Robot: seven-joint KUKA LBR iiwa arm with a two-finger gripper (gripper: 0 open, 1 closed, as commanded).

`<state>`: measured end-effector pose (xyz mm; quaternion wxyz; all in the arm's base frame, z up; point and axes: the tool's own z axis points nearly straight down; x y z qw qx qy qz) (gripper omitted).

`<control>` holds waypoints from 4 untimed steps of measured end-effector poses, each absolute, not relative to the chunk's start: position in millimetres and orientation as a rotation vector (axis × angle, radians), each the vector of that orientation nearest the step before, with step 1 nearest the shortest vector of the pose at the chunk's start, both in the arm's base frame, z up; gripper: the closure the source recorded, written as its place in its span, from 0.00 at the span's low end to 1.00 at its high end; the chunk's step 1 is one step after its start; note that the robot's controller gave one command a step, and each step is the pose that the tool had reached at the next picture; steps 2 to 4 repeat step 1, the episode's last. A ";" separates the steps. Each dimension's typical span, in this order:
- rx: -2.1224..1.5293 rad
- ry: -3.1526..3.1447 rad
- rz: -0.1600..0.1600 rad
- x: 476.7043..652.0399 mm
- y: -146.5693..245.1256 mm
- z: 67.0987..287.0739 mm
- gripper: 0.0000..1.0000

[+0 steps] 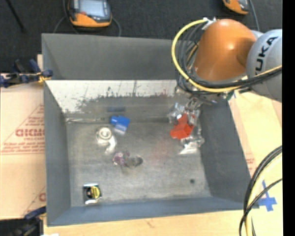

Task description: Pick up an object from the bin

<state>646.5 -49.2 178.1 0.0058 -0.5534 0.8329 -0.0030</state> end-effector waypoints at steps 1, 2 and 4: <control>-1.805 2.558 -0.013 655.4 -59.6 265.6 1.00; -1.805 2.558 -0.013 655.4 -59.6 265.6 1.00; -1.805 2.558 -0.013 655.4 -59.6 265.6 1.00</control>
Offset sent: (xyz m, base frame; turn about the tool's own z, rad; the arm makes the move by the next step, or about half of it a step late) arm 0.0062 -0.0090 0.0807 -0.0592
